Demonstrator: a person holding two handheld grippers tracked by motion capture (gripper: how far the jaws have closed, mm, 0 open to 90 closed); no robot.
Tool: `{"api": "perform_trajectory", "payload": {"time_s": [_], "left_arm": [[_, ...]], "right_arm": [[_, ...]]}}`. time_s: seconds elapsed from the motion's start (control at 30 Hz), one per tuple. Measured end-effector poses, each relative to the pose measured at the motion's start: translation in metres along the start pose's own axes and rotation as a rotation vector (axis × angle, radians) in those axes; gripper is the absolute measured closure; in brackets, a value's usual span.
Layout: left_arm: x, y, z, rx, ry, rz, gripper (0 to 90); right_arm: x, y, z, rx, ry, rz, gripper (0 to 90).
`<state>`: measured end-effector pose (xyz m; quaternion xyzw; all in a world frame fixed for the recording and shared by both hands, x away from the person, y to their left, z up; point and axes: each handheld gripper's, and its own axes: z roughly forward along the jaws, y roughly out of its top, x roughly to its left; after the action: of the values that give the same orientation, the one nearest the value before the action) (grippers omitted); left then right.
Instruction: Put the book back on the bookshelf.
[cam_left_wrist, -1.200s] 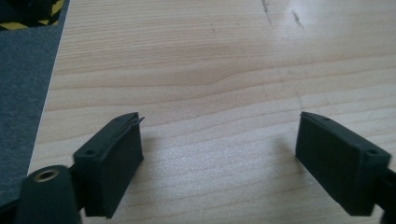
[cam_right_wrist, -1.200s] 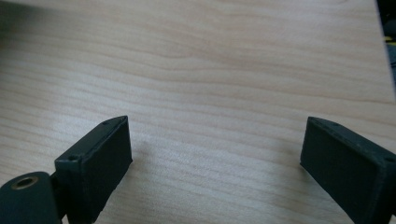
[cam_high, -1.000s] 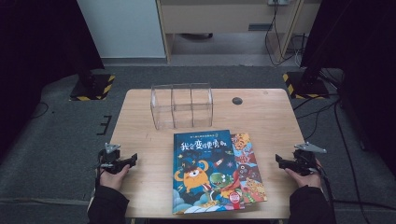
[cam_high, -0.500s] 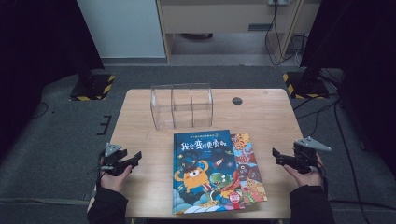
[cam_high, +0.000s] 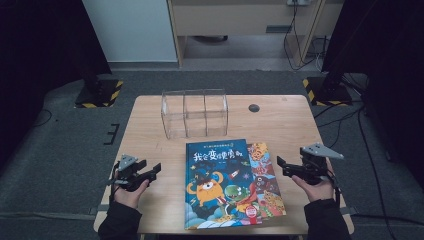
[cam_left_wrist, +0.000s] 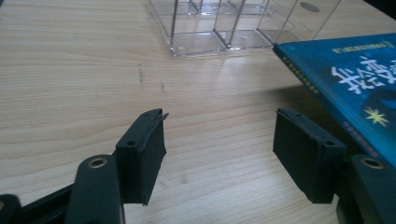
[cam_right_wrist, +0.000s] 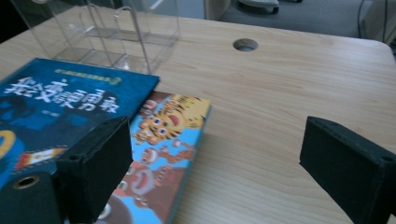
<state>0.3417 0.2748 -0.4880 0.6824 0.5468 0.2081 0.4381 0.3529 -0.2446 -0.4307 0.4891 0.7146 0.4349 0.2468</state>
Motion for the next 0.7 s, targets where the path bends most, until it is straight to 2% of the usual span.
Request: {"api": "perform_trajectory", "payload": {"time_s": [0.03, 0.1, 0.2, 0.27, 0.33, 0.47, 0.53, 0.7], "left_arm": [[0.0, 0.0, 0.0, 0.0, 0.0, 0.0, 33.3], [-0.006, 0.0, 0.0, -0.004, -0.014, 0.005, 34.0], [-0.01, 0.0, 0.0, -0.005, -0.027, 0.006, 34.1], [-0.014, 0.001, 0.0, -0.006, -0.043, 0.005, 34.6], [-0.018, 0.001, 0.0, -0.007, -0.053, 0.012, 34.9], [-0.027, 0.0, 0.002, -0.003, -0.077, 0.02, 35.9], [-0.034, -0.001, 0.005, 0.007, -0.095, 0.041, 36.7], [-0.045, -0.003, 0.009, 0.013, -0.117, 0.06, 37.1]], "right_arm": [[0.0, 0.0, 0.0, 0.0, 0.0, 0.0, 9.5], [0.011, 0.005, 0.001, -0.007, 0.019, -0.003, 9.9], [0.019, 0.008, 0.003, -0.003, 0.032, -0.011, 10.0], [0.031, 0.009, 0.007, -0.002, 0.049, -0.024, 10.0], [0.034, 0.009, 0.009, 0.001, 0.056, -0.032, 10.0], [0.046, 0.005, 0.017, 0.023, 0.074, -0.052, 10.1], [0.051, 0.003, 0.021, 0.036, 0.076, -0.063, 10.3], [0.062, -0.004, 0.031, 0.074, 0.095, -0.078, 10.8]]}}
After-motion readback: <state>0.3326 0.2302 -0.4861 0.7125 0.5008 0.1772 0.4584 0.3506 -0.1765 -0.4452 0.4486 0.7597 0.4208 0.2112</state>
